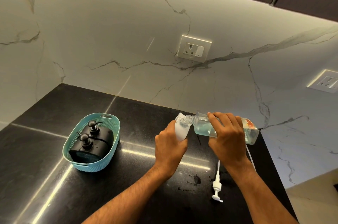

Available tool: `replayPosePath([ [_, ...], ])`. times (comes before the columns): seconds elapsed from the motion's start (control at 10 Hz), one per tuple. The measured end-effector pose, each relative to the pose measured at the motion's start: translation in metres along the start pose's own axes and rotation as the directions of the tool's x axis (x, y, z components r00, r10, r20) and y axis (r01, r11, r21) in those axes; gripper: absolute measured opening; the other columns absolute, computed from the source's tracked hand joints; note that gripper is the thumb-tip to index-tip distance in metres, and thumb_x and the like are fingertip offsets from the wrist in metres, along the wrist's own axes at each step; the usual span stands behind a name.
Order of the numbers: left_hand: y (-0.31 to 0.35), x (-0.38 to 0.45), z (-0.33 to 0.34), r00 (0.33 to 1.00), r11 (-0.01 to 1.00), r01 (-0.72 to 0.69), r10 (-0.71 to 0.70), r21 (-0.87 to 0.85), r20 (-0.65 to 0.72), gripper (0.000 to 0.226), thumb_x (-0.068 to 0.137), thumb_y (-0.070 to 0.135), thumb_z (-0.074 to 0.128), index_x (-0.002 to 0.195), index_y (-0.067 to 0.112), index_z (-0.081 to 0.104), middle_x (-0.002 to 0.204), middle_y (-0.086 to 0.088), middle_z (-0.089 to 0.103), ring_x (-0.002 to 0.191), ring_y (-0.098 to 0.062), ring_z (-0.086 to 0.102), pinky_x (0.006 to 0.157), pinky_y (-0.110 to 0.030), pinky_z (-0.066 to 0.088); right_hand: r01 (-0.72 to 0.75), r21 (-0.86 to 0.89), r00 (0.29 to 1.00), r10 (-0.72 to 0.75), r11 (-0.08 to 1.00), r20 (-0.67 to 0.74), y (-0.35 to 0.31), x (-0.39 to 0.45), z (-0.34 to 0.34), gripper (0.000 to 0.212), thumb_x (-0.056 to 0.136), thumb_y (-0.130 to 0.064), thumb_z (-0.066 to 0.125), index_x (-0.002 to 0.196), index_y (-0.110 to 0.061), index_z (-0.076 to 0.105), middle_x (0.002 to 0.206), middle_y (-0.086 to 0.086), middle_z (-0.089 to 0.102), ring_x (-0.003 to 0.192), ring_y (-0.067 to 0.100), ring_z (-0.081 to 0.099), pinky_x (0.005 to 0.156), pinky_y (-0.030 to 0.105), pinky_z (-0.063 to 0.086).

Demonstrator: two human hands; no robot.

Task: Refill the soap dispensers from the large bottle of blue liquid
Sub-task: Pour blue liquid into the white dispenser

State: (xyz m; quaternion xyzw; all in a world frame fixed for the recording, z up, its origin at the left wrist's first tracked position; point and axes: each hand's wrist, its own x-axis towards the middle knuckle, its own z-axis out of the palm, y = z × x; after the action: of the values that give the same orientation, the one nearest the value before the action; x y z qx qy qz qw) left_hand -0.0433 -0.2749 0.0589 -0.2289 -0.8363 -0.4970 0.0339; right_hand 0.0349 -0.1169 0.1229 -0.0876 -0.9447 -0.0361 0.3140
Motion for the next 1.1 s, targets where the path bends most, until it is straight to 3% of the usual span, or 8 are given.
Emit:
replayPosePath([
  [0.4, 0.0002, -0.0011, 0.0003, 1.0, 1.0, -0.001, 0.001, -0.003, -0.002, 0.06, 0.085, 0.032, 0.082, 0.138, 0.016, 0.057, 0.126, -0.003, 0.07, 0.1, -0.017, 0.073, 0.071, 0.001, 0.043, 0.001, -0.009, 1.0, -0.001, 1.0, 0.006, 0.0007, -0.0006, 0.0004, 0.066, 0.052, 0.002, 0.093, 0.114, 0.0, 0.074, 0.107, 0.018, 0.073, 0.096, 0.038, 0.069, 0.082, 0.045, 0.055],
  [0.7, -0.0012, -0.0006, 0.0018, 1.0, 1.0, -0.005, 0.005, -0.006, -0.016, 0.062, 0.084, 0.032, 0.082, 0.139, 0.015, 0.057, 0.129, -0.004, 0.069, 0.104, -0.019, 0.072, 0.078, -0.005, 0.048, 0.008, -0.013, 1.0, -0.008, 1.0, 0.007, 0.0017, -0.0004, 0.0015, 0.066, 0.052, 0.0, 0.095, 0.114, 0.001, 0.073, 0.107, 0.019, 0.073, 0.097, 0.039, 0.069, 0.082, 0.047, 0.055],
  [0.9, -0.0029, 0.0007, 0.0034, 0.999, 1.0, -0.019, 0.019, -0.006, -0.033, 0.062, 0.085, 0.032, 0.081, 0.139, 0.015, 0.056, 0.127, -0.002, 0.07, 0.103, -0.018, 0.072, 0.08, -0.019, 0.06, 0.026, -0.024, 1.0, -0.027, 0.999, -0.015, 0.0028, -0.0003, 0.0034, 0.066, 0.051, 0.002, 0.093, 0.114, 0.001, 0.073, 0.107, 0.018, 0.073, 0.097, 0.038, 0.068, 0.082, 0.045, 0.055],
  [1.1, -0.0039, 0.0012, 0.0041, 0.999, 0.999, -0.024, 0.023, -0.028, -0.032, 0.06, 0.084, 0.031, 0.083, 0.136, 0.017, 0.058, 0.125, -0.001, 0.07, 0.099, -0.016, 0.072, 0.071, 0.0, 0.047, 0.023, -0.021, 1.0, -0.023, 1.0, -0.008, 0.0078, -0.0031, 0.0094, 0.068, 0.052, -0.002, 0.094, 0.116, -0.001, 0.072, 0.108, 0.017, 0.072, 0.098, 0.036, 0.068, 0.083, 0.046, 0.054],
])
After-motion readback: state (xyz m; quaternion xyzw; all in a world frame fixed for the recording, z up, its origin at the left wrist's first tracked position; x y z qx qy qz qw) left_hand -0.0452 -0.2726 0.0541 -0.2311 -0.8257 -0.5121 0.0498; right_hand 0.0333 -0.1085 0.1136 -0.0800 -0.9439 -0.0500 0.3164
